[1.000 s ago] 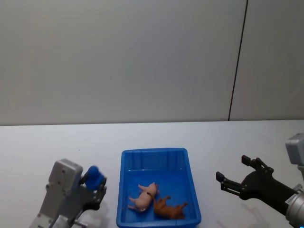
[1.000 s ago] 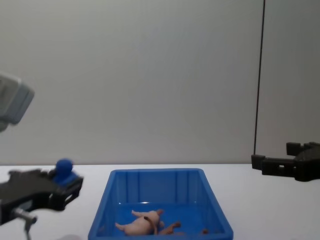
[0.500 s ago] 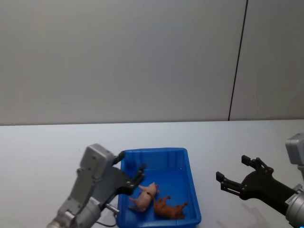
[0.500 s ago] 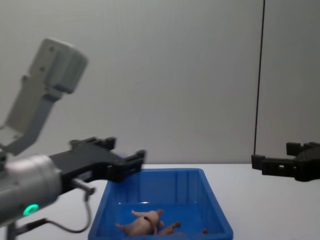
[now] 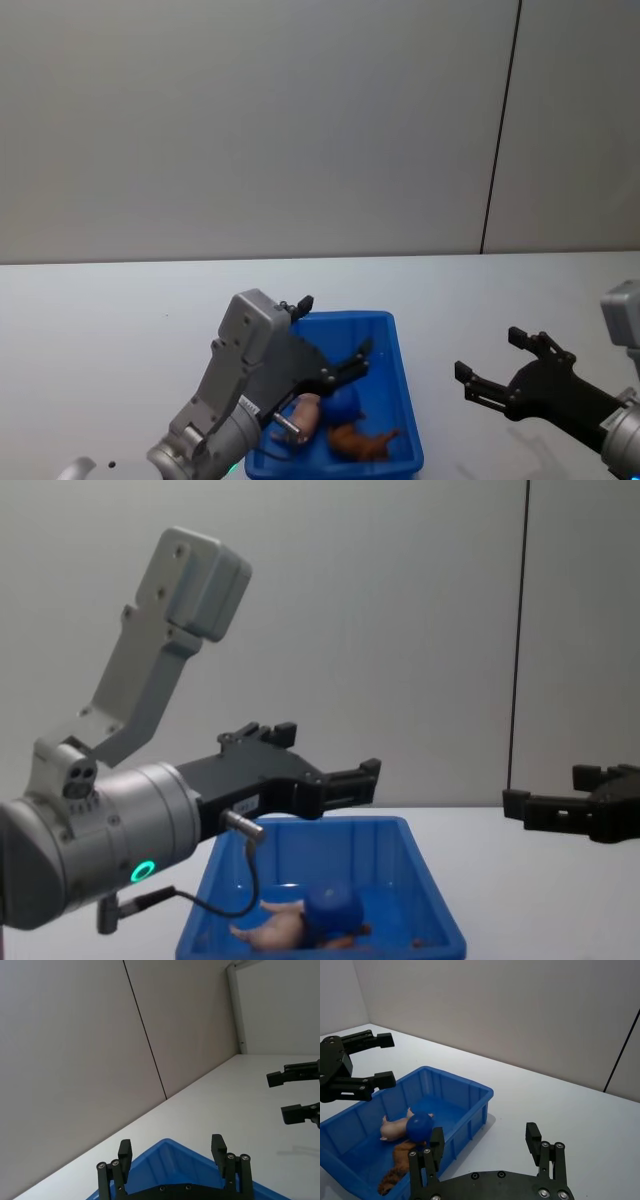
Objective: Pick up the two dolls from the table and place them into the box.
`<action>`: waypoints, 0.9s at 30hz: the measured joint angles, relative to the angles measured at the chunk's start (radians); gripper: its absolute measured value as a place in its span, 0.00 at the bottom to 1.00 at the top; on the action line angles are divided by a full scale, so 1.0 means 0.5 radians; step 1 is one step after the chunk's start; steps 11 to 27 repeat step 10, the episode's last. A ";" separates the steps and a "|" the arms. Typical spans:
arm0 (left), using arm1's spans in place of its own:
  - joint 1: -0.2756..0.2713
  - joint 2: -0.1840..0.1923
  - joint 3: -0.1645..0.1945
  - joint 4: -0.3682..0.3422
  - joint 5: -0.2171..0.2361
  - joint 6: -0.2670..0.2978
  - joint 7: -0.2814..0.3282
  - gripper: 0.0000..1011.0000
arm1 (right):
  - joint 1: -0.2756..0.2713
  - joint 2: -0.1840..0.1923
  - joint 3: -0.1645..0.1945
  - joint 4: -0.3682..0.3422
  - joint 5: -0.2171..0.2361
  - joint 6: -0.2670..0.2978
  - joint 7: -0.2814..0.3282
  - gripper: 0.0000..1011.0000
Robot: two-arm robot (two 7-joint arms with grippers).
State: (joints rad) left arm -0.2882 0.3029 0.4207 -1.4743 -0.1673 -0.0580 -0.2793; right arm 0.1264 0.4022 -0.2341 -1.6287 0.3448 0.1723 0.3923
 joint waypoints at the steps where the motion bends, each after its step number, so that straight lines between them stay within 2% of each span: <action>1: -0.001 -0.001 0.000 0.001 0.000 -0.010 -0.003 0.99 | 0.000 0.000 0.000 0.000 0.000 0.000 0.000 0.99; 10: -0.009 -0.006 -0.004 0.001 -0.001 -0.073 -0.019 0.99 | 0.000 0.000 0.000 0.000 0.000 0.000 0.000 0.99; 27: -0.009 -0.006 -0.004 0.001 -0.001 -0.073 -0.019 0.99 | 0.000 0.000 0.000 0.000 0.000 0.000 0.000 0.99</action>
